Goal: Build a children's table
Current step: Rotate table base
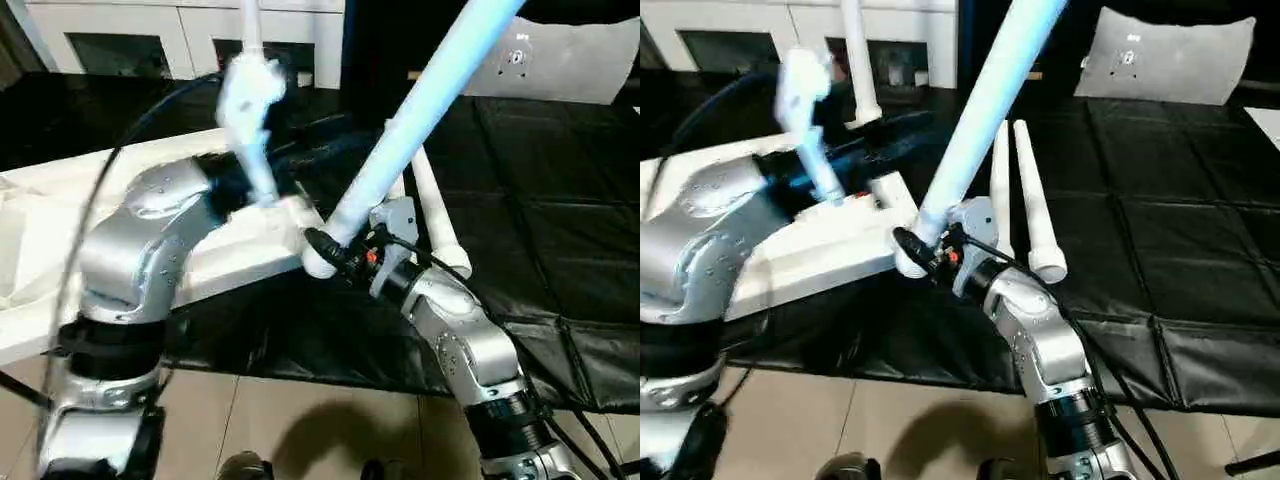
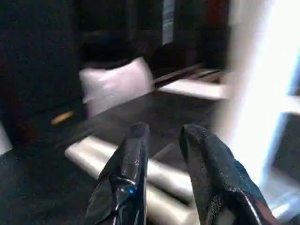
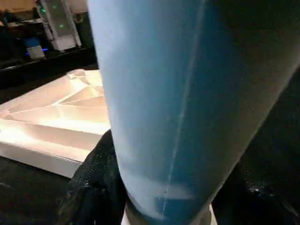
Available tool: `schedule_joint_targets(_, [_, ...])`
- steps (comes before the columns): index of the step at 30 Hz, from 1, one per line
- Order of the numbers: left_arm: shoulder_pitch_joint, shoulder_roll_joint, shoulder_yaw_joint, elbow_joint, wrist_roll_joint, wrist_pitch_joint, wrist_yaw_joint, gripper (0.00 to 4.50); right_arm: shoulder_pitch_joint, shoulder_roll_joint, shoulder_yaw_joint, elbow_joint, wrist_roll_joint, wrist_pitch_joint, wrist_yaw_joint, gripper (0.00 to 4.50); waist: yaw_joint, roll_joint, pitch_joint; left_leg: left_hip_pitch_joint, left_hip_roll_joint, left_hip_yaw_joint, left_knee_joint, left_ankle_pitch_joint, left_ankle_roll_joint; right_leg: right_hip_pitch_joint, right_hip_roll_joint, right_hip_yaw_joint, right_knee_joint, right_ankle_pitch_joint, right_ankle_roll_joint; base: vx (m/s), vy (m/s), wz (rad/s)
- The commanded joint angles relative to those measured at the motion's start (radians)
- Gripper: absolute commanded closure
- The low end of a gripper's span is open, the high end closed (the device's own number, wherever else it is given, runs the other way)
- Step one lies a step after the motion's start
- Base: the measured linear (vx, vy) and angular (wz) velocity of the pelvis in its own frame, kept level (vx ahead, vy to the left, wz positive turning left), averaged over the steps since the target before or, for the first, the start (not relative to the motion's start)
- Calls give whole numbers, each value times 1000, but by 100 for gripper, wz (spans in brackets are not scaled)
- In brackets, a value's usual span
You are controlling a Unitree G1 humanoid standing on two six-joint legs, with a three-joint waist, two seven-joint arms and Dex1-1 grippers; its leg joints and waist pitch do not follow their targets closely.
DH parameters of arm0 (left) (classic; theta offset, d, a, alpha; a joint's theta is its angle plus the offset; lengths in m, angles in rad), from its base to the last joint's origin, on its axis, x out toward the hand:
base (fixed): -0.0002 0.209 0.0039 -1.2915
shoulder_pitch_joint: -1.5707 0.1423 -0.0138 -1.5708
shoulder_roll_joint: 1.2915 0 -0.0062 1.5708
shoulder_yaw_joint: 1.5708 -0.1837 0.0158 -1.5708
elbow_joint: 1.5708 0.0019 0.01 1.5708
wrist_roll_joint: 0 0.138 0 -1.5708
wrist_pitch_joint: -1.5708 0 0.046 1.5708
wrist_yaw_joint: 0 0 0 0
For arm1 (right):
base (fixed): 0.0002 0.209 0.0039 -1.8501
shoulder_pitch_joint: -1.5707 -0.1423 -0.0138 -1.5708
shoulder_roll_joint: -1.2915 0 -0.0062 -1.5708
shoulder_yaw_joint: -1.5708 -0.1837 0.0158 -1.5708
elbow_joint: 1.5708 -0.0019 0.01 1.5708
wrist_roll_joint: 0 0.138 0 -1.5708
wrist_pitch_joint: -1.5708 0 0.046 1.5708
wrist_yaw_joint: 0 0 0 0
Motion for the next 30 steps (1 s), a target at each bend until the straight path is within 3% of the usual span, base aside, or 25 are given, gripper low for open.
schedule_joint_targets(1, [28, 28, 62, 4, 42, -7, 89, 275, 15, 1, -29, -69, 8, 27, -32, 261, 2, 19, -90, -3, 7, 2, -61, -127, -2, 70, -64, 47, -79, -260, -104, 0, 0, 0])
schedule_joint_targets(3, [101, 34, 116, -26, 76, -8, 180, 275, 39, 5, -53, -126, 14, 73, -82, 261, -1, 16, -91, -5, 8, 1, -61, -129, -7, 71, -61, 46, -77, -222, -106, 0, 0, 0])
schedule_joint_targets(6, [217, 18, 144, -108, 107, 51, 247, 275, 69, 10, -74, -203, 7, 158, -160, 261, -3, 20, -94, -3, 11, 1, -61, -116, -7, 67, -58, 47, -72, -181, -118, 0, 0, 0])
schedule_joint_targets(7, [252, 0, 157, -134, 112, 80, 275, 275, 82, 12, -79, -235, 25, 187, -167, 261, -4, 26, -97, 0, 13, 1, -59, -113, -8, 64, -57, 48, -66, -155, -131, 0, 0, 0])
schedule_joint_targets(9, [329, -43, 177, -192, 135, 109, 334, 275, 109, 21, -88, -310, 67, 258, -189, 261, -2, 21, -92, -6, 12, 2, -60, -133, 2, 66, -58, 47, -73, -171, -132, 0, 0, 0])
schedule_joint_targets(11, [446, -105, 188, -273, 127, 99, 368, 275, 144, 37, -91, -403, 120, 312, -207, 261, 0, 17, -92, -9, 14, 0, -62, -142, 9, 69, -63, 47, -77, -210, -114, 0, 0, 0])
schedule_joint_targets(12, [453, -108, 187, -277, 125, 97, 369, 275, 146, 37, -91, -407, 123, 312, -207, 261, 1, 16, -90, -10, 13, 2, -62, -154, 13, 64, -62, 46, -84, -241, -101, 0, 0, 0])
schedule_joint_targets(13, [533, -150, 186, -330, 112, 74, 411, 275, 170, 46, -88, -448, 127, 316, -221, 261, 1, 16, -90, -10, 10, 2, -63, -167, 12, 62, -60, 45, -88, -278, -84, 0, 0, 0])
schedule_joint_targets(15, [602, -188, 185, -374, 98, 47, 440, 275, 194, 50, -91, -469, 121, 316, -235, 261, -2, 10, -84, -13, 14, 2, -68, -193, 10, 61, -62, 45, -97, -323, -66, 0, 0, 0])
schedule_joint_targets(18, [637, -185, 161, -403, 95, 33, 426, 275, 224, 37, -88, -480, 111, 304, -228, 261, 0, 12, -81, -2, 6, 2, -69, -266, 12, 45, -56, 42, -118, -470, 2, 0, 0, 0])
schedule_joint_targets(19, [648, -181, 142, -418, 106, 49, 424, 275, 251, 26, -90, -492, 104, 314, -228, 261, 0, 6, -80, 0, 4, 3, -69, -278, 13, 42, -56, 41, -123, -498, 16, 0, 0, 0])
schedule_joint_targets(20, [645, -186, 136, -418, 113, 55, 423, 275, 269, 25, -98, -503, 113, 333, -235, 261, 2, 13, -79, 6, 5, -1, -70, -303, 9, 35, -55, 40, -129, -524, 36, 0, 0, 0])
schedule_joint_targets(21, [644, -187, 135, -417, 114, 53, 422, 275, 271, 25, -99, -504, 114, 335, -235, 261, 2, 5, -81, 0, 1, 0, -71, -302, 20, 41, -63, 44, -127, -533, 39, 0, 0, 0])
schedule_joint_targets(22, [637, -191, 134, -411, 118, 57, 423, 275, 280, 28, -104, -514, 128, 350, -240, 261, 2, 4, -80, -6, -5, 1, -72, -296, 31, 46, -70, 48, -128, -556, 39, 0, 0, 0])
schedule_joint_targets(23, [620, -177, 113, -391, 137, 47, 422, 275, 290, 24, -101, -528, 133, 370, -254, 261, 7, 15, -81, -10, -9, 2, -69, -285, 44, 49, -84, 55, -129, -591, 38, 0, 0, 0])
schedule_joint_targets(24, [612, -173, 105, -384, 142, 45, 425, 275, 292, 22, -98, -532, 131, 375, -260, 261, 22, 13, -85, -16, -13, 0, -48, -219, 102, 54, -134, 91, -144, -675, 32, 0, 0, 0])
schedule_joint_targets(25, [610, -171, 103, -382, 143, 44, 426, 275, 293, 22, -97, -533, 130, 376, -262, 261, 22, 13, -85, -16, -13, 0, -48, -219, 102, 54, -134, 91, -144, -675, 32, 0, 0, 0])
schedule_joint_targets(26, [598, -171, 98, -371, 139, 43, 438, 275, 297, 23, -100, -533, 128, 377, -273, 261, 38, 0, -86, -37, -14, -22, 11, -147, 166, 70, -216, 147, -167, -763, 18, -14, 87, 3])
schedule_joint_targets(27, [595, -171, 97, -369, 138, 42, 439, 275, 298, 28, -107, -531, 128, 378, -283, 261, 49, 1, -88, -50, -3, -45, 43, -115, 186, 75, -259, 175, -172, -767, -17, -14, 87, 3])
schedule_joint_targets(28, [586, -168, 95, -359, 137, 49, 444, 275, 301, 40, -132, -520, 130, 383, -309, 261, 49, 6, -86, -55, 1, -56, 46, -108, 189, 75, -264, 175, -172, -748, -46, -11, 135, 3])
schedule_joint_targets(29, [583, -174, 100, -354, 131, 56, 450, 275, 304, 38, -144, -514, 123, 379, -320, 261, 47, 29, -86, -38, 11, -64, 0, -103, 195, 61, -210, 129, -159, -651, -106, -9, 172, 1])
schedule_joint_targets(30, [582, -178, 105, -353, 127, 61, 454, 275, 306, 36, -150, -512, 117, 376, -326, 261, 21, 46, -89, -8, 6, -38, -54, -166, 192, 30, -89, 62, -111, -524, -127, -9, 172, 1])
